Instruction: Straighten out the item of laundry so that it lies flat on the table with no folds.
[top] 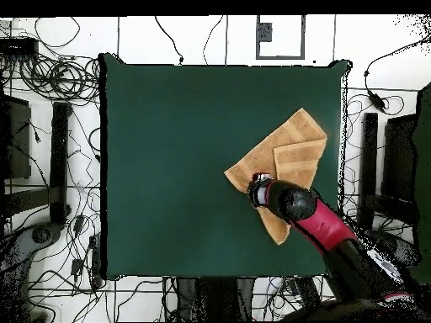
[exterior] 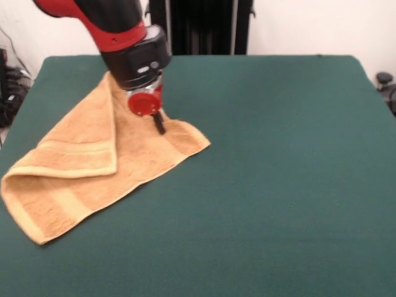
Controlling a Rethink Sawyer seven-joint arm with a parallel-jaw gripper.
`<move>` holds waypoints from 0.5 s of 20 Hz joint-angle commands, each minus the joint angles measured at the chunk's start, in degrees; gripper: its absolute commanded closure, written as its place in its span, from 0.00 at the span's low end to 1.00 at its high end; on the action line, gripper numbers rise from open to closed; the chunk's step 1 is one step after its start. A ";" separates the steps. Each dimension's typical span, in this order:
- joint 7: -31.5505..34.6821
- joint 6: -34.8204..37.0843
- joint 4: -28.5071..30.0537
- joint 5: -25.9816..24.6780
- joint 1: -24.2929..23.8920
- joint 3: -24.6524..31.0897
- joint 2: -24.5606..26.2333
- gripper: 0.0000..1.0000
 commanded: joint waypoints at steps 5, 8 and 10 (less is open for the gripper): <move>4.37 1.30 15.13 4.28 0.18 13.80 6.46 1.00; 5.46 0.26 17.16 5.07 -0.22 15.58 6.14 1.00; 6.25 -0.61 18.17 5.41 -0.34 16.36 5.99 1.00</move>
